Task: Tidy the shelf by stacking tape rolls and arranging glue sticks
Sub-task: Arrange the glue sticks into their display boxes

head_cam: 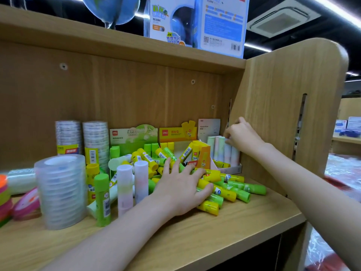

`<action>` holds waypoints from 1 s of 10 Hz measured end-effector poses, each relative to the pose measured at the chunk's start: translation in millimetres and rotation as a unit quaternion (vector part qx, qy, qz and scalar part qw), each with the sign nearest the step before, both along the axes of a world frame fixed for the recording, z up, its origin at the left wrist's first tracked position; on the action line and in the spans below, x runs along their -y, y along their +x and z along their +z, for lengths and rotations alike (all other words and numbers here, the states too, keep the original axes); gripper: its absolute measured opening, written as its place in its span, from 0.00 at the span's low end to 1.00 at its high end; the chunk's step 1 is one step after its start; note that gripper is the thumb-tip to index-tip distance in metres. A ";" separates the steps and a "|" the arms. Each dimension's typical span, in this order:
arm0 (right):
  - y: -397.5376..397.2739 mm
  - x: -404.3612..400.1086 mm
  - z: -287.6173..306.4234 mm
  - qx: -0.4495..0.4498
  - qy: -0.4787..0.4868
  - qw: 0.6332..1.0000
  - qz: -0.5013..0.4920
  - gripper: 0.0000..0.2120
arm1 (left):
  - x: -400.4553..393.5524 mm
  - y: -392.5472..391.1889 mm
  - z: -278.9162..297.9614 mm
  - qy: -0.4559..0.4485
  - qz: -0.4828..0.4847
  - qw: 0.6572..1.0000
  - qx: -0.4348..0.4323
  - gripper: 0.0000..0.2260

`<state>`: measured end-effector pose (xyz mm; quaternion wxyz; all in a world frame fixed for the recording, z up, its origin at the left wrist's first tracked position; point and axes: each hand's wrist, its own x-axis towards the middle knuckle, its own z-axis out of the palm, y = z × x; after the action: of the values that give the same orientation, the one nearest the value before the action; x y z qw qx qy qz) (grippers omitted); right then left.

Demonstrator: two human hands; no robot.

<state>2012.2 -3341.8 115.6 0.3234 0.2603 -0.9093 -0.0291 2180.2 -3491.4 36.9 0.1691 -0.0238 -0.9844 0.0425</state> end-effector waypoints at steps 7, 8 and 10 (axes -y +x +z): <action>-5.5 3.9 4.6 0.053 -0.054 0.997 0.002 0.08 | -0.4 -0.5 1.0 0.008 -0.002 1.000 -0.003 0.32; -1.8 4.5 10.2 0.064 -0.042 0.997 0.004 0.06 | -0.5 -0.3 0.5 0.007 -0.002 1.000 -0.005 0.32; 1.8 4.1 15.8 0.083 -0.054 0.995 0.007 0.07 | -0.5 0.5 0.6 0.008 -0.002 1.000 -0.005 0.32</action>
<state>2014.1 -3345.9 131.4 0.2607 0.2505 -0.9313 0.0445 2180.7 -3490.9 37.6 0.1747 -0.0243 -0.9837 0.0339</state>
